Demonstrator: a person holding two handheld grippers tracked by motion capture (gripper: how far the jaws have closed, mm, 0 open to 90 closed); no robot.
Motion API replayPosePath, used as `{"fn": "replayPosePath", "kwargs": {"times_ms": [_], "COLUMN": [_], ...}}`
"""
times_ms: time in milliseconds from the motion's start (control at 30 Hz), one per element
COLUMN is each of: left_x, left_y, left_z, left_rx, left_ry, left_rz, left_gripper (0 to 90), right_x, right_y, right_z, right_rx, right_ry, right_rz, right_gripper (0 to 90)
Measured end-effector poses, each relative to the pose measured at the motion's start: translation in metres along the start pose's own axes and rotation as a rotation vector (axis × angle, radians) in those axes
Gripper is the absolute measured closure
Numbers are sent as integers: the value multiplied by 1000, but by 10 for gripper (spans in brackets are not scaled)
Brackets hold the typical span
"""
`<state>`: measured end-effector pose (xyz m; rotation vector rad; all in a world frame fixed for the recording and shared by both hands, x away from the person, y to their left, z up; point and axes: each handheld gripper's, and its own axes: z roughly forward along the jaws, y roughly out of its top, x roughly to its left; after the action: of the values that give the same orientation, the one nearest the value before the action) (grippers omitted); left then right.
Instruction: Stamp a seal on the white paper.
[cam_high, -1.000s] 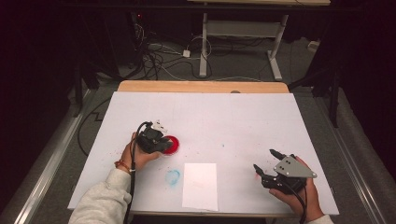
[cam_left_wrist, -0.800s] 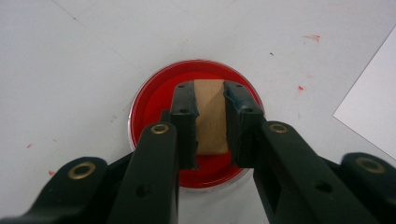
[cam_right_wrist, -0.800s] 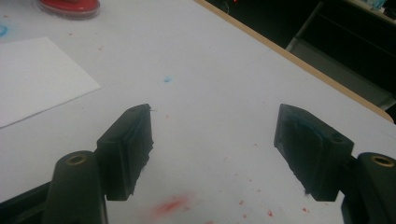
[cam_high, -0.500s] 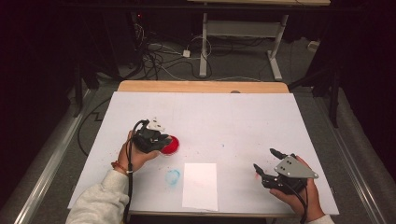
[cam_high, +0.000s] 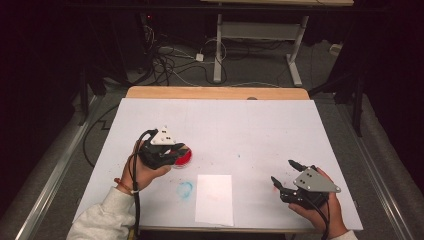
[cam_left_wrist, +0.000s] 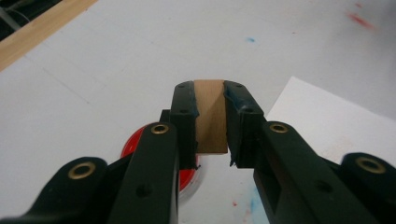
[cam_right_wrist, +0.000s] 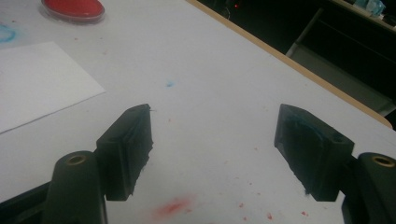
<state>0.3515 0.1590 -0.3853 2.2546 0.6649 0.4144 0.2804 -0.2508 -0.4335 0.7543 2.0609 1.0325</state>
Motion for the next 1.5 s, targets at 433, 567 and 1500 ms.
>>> {"fn": "replayPosePath", "kwargs": {"times_ms": [433,567,1500], "left_x": [-47,-58,-83], "left_y": [8,7,-15], "left_z": [3,13,85], "left_rx": [8,33,230], "left_ry": [-95,-134,-232], "left_rz": [120,136,120], "left_gripper": [739,739,740], "right_x": [3,3,4], "right_y": [0,0,-3], "right_z": [1,1,4], "right_rx": [8,10,39], "right_ry": [5,6,6], "right_rz": [-9,-11,-15], "right_gripper": [281,281,283]}}
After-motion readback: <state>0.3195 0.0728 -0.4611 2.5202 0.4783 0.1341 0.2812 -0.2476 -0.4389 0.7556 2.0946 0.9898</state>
